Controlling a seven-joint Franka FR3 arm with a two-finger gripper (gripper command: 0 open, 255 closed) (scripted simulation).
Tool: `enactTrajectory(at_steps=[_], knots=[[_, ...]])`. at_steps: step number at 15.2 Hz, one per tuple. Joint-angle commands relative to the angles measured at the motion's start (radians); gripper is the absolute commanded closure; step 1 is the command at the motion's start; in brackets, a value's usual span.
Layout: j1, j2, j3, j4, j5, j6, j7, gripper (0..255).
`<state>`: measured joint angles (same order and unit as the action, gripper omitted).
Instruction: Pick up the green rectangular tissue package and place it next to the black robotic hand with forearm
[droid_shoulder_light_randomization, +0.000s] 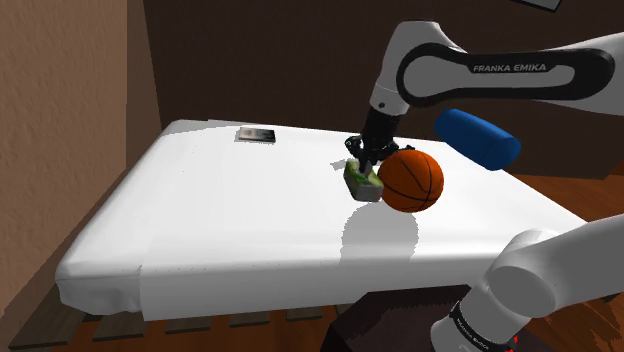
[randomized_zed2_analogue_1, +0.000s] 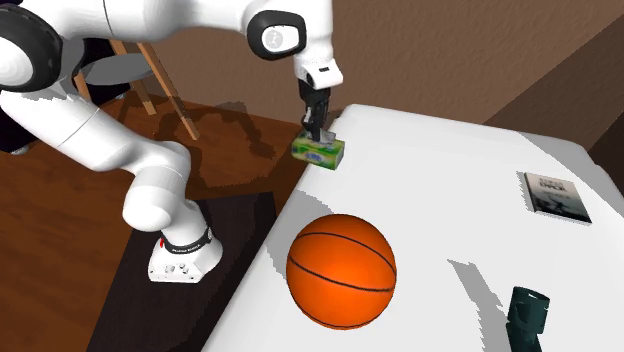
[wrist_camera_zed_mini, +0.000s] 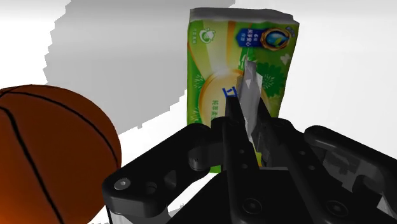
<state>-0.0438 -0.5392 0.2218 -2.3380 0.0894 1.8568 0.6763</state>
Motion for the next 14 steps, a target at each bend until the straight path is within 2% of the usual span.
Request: enactTrajectory(at_steps=[1,7,14], knots=[[-0.001,0.000,-0.003,0.022,-0.002,-0.022,-0.001,255],[-0.061,0.058,-0.108,0.057,-0.056,-0.003,-0.138,255],[-0.123,0.171,-0.222,0.150,-0.101,0.016,-0.291,255]])
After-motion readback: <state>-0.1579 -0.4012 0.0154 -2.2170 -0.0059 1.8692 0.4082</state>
